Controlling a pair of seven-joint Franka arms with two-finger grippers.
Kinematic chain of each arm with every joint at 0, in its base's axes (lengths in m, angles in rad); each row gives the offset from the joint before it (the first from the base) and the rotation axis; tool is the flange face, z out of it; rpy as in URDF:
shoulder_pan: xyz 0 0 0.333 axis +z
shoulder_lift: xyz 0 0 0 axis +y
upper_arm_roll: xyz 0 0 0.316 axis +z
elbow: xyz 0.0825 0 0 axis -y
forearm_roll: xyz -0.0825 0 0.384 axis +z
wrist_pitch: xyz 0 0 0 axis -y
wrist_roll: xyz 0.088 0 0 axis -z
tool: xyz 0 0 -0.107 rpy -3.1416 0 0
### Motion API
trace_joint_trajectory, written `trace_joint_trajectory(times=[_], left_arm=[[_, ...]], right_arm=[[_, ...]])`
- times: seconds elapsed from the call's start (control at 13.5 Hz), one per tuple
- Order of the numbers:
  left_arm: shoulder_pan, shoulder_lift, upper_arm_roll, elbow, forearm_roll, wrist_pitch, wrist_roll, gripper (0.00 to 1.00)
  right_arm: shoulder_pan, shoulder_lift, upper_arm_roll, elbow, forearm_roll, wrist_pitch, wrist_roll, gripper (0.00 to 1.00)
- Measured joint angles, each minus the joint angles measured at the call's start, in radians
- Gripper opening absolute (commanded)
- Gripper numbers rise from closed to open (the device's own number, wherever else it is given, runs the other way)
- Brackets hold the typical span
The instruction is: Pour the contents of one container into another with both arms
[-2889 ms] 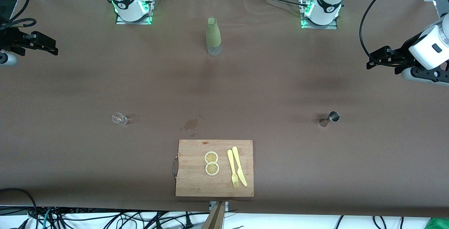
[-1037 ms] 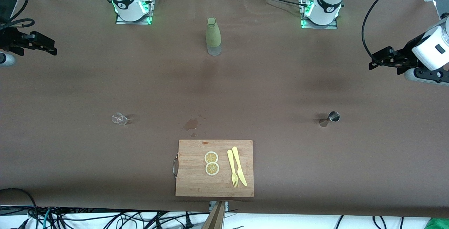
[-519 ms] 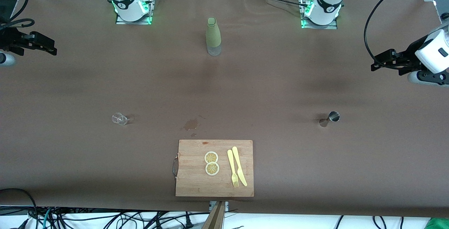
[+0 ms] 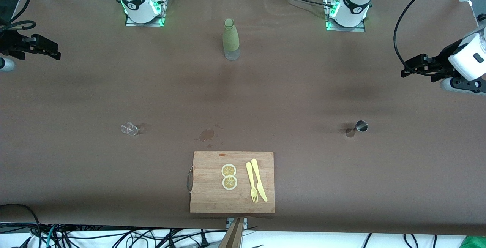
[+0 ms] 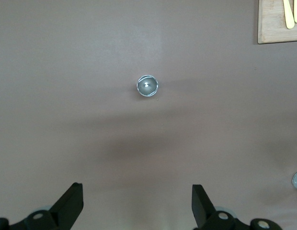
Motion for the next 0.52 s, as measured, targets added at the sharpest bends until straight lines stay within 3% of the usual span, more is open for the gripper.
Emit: trace_joint_trajectory(times=[0.52], left_arm=[[0.014, 0.018, 0.003, -0.004, 0.000, 0.031, 0.065, 1.00]], right_arm=[[-0.002, 0.000, -0.004, 0.000, 0.000, 0.000, 0.000, 1.00]])
